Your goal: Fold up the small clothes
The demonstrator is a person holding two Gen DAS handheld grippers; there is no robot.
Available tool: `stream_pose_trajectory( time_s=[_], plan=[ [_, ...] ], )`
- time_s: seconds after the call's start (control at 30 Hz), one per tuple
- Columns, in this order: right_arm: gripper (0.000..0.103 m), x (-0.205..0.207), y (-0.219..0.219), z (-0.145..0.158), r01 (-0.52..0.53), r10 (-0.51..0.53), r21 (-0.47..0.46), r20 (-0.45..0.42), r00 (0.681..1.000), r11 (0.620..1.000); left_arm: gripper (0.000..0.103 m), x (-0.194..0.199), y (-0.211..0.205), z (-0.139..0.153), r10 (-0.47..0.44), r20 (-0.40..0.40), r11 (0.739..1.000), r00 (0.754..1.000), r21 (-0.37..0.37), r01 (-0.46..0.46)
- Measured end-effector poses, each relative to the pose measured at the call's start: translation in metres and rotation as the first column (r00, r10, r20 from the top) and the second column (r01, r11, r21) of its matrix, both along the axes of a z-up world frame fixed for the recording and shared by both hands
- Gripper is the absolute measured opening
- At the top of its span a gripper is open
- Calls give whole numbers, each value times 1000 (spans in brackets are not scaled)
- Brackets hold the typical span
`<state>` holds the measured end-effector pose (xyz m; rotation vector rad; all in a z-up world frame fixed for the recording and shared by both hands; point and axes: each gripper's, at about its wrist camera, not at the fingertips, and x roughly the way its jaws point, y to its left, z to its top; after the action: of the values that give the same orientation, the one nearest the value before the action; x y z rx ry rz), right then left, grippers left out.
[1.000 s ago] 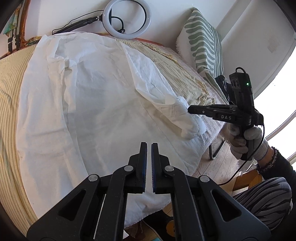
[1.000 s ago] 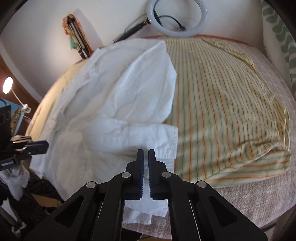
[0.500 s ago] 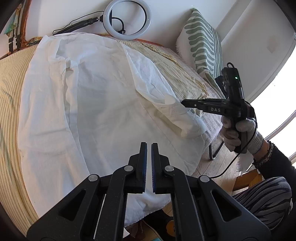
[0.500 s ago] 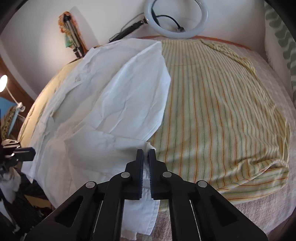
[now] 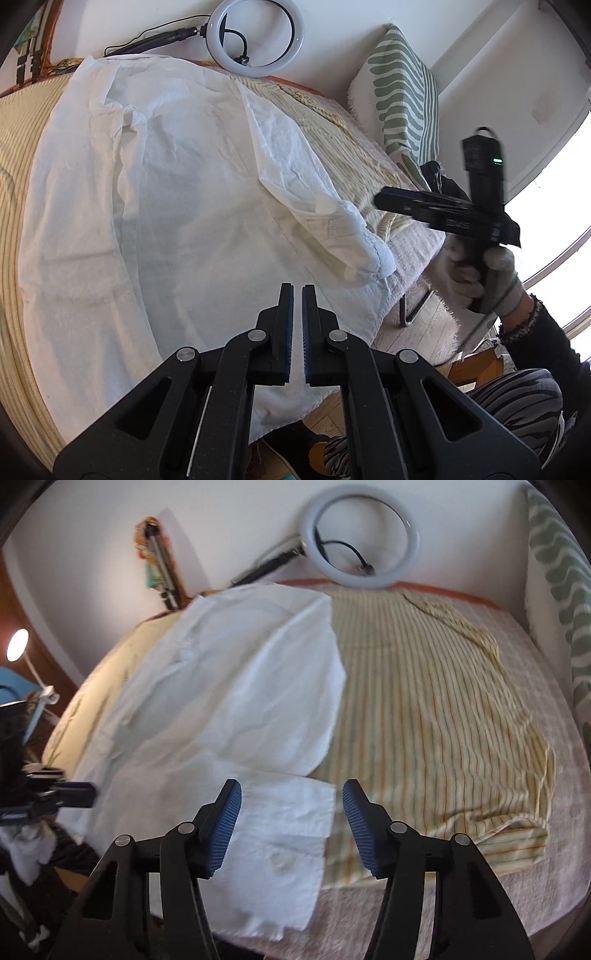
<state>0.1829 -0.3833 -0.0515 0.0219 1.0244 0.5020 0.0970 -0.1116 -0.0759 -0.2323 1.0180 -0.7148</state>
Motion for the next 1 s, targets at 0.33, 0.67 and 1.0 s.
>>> stream_pose_trajectory(
  time_s=[0.33,0.67,1.0],
  plan=[
    [6,8,10,-36,-50,49,-81,-9,999,995,1,3,3,-6,21,-12,1000,1000,18,-21],
    [3,-33,12,25,-114,110,37,85,990,993,1,7,3,-6,30,-36,999,999,-12,-30],
    [22,-79,75,49,-466,464,62,49,885,883,32,8,11,-11,52,-122,993,991,-96,-64]
  ],
)
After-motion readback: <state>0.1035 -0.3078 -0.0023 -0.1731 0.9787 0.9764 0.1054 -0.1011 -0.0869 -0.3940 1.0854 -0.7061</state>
